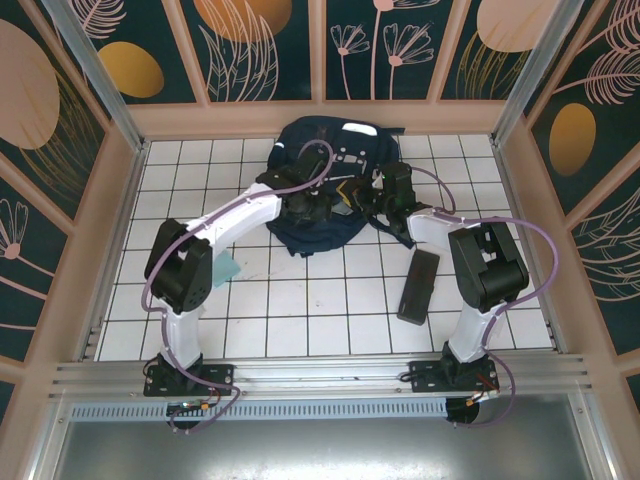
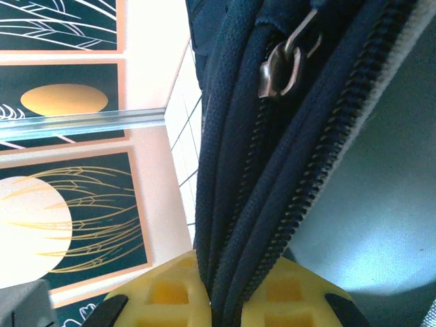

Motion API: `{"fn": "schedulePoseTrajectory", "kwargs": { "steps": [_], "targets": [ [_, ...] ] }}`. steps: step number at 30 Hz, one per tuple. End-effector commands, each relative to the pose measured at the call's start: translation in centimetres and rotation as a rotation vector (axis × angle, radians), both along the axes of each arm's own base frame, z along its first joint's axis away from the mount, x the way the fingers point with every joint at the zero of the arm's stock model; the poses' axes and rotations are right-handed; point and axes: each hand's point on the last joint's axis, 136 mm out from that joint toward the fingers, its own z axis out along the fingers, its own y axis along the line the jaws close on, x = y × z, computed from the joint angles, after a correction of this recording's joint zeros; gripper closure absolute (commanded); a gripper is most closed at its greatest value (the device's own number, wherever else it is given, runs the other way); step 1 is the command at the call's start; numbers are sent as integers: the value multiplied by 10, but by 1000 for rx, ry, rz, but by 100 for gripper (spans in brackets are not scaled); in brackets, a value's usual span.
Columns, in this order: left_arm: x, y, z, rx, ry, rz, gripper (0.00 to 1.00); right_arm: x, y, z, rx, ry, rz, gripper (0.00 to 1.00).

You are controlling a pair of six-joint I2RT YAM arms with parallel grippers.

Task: Pack the student bag

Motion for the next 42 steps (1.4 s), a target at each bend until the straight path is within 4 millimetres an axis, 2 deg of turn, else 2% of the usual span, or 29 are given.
{"fn": "schedulePoseTrajectory", "kwargs": {
  "steps": [1,4,9,14,17,19,22,24,27,31,36,39,42],
  "targets": [
    [-6,-6,9,-55,13,-50,58,2,8,29,26,-108,40,100],
    [-7,-24,10,-146,24,-86,58,1,9,29,25,-108,45,100],
    [-10,-38,-2,-217,66,-80,57,2,10,29,21,-115,45,100],
    [8,-11,-27,-74,10,47,55,0,15,34,37,-121,69,100],
    [26,-4,-30,-32,-58,102,57,-2,16,38,39,-131,78,100],
    [37,-4,-29,-18,-91,115,60,-2,15,41,40,-138,80,100],
    [47,-14,-20,-72,-112,93,80,-3,16,45,40,-148,88,100],
    [48,-20,-12,-105,-108,66,89,-3,16,44,35,-148,90,100],
    [44,-21,-5,-131,-72,37,95,-2,12,42,21,-148,85,100],
    [24,-19,7,-204,41,-54,99,3,7,42,-4,-156,87,100],
    [10,5,17,-157,84,-113,100,9,7,47,-80,-193,121,100],
    [4,1,19,-212,101,-185,100,7,11,47,-101,-214,168,100],
    [3,-10,22,-284,107,-239,100,-3,19,42,-111,-259,259,98]
  ]
}}
